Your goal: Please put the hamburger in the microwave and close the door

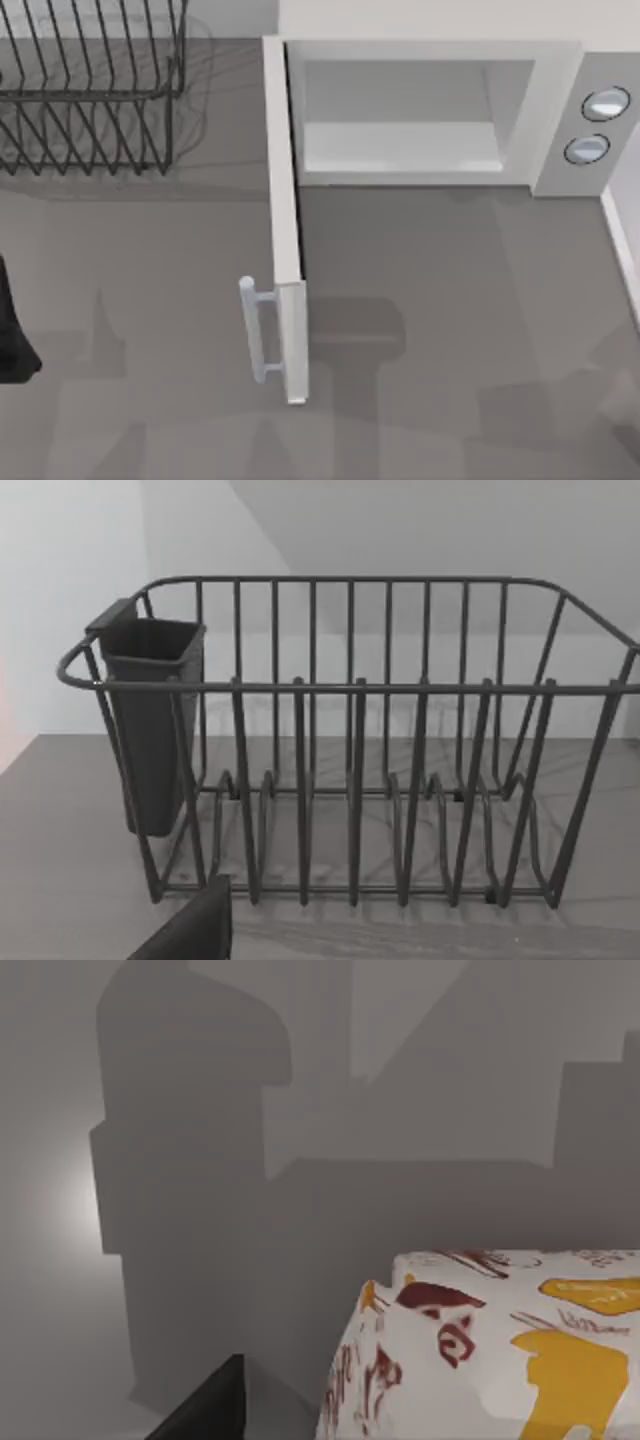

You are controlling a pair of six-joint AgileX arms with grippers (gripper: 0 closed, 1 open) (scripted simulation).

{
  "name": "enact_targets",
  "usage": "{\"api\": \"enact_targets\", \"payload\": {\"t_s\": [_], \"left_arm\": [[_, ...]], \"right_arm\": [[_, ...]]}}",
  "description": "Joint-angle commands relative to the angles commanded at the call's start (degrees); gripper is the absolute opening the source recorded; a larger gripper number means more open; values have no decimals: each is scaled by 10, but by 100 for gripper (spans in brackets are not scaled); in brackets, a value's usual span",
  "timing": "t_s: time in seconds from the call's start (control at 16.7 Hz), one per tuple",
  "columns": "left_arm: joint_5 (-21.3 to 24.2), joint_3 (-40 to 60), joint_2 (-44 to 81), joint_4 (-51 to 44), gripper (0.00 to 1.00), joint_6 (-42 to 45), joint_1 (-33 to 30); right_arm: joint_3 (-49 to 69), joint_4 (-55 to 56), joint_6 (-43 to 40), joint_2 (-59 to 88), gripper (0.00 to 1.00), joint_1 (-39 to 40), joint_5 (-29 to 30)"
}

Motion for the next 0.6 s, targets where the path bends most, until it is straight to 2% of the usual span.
{"api": "enact_targets", "payload": {"t_s": [0.3,0.6], "left_arm": [[0,0,0,0,100,0,0],[0,0,0,0,100,0,0]], "right_arm": [[-7,12,0,8,100,0,0],[-7,12,0,8,62,0,0]]}}
